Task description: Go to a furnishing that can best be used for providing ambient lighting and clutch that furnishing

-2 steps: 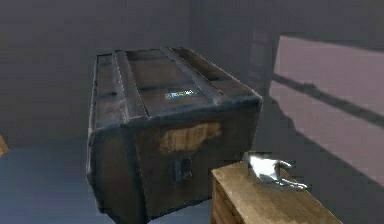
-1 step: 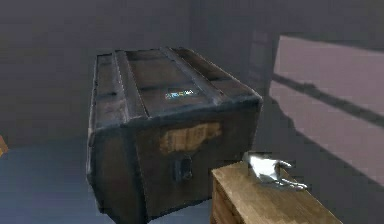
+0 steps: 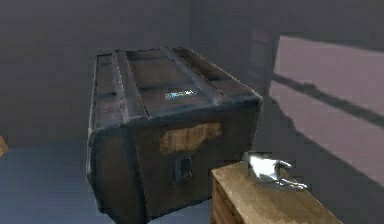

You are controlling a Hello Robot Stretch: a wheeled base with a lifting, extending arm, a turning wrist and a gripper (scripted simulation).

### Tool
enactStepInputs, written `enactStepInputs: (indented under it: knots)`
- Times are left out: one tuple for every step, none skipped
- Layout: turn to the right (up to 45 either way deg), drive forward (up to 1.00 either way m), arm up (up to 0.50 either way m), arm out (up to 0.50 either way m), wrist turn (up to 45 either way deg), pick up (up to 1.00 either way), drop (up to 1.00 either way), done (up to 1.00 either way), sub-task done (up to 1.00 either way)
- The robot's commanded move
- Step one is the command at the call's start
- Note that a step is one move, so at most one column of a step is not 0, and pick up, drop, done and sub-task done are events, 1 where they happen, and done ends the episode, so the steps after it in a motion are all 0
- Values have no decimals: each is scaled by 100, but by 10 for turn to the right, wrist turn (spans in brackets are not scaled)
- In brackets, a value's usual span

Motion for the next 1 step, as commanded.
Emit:
enactStepInputs:
  knots:
    - [0,0,0,0,450,0,0,0,0]
